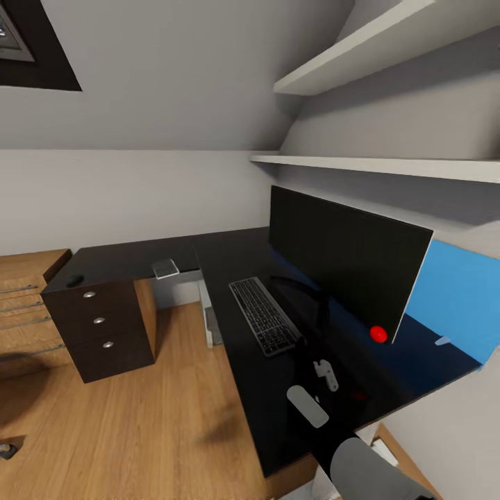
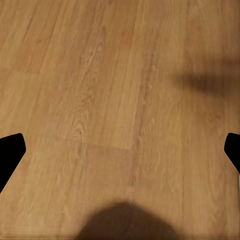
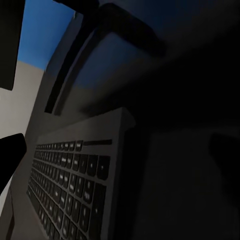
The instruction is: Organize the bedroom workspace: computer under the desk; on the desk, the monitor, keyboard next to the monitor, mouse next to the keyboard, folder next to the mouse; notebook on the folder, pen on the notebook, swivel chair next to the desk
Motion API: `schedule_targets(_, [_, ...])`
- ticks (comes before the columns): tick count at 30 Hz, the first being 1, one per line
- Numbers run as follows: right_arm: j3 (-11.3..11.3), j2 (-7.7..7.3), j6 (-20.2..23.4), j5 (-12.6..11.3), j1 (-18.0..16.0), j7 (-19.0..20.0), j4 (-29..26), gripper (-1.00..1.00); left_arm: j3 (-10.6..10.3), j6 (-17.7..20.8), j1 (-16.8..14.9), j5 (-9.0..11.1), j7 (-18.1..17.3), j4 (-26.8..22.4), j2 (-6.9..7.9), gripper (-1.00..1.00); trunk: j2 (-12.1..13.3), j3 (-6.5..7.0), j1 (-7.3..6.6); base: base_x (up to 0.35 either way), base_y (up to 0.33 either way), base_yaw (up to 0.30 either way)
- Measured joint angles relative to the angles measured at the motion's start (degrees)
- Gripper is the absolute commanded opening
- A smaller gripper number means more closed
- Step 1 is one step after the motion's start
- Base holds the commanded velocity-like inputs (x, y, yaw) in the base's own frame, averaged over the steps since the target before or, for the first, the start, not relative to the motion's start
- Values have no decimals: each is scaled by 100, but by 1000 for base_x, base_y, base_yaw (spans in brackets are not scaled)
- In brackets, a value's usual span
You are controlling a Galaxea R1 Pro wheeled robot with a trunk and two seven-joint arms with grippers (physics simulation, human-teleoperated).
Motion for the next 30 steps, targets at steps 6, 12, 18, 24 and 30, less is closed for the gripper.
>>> schedule_targets(6, [-1, -1, 0, 5, 0, -1, 0, 100, 0, 0, 0, 1, 0, 0, 2, 100, 0, 0, 1, -76, -18, 0])
schedule_targets(12, [-1, 0, 2, -1, 0, 1, 1, 100, 4, -1, 0, 2, 0, 1, 3, 100, 0, 0, 2, -226, -119, 0])
schedule_targets(18, [-1, 0, 4, -3, 0, 1, 1, 100, 5, -1, 0, 2, 0, 1, 3, 100, 0, 0, 2, -264, -189, 0])
schedule_targets(24, [-5, -1, 4, -2, 0, 1, 1, 100, 5, -1, 0, 9, 0, 1, 3, 100, 0, 0, 3, -275, -195, 0])
schedule_targets(30, [-7, -2, 5, -2, 0, 1, 1, 100, 5, -1, 0, 10, 0, 1, 3, 100, 0, 0, 3, -282, -188, 0])
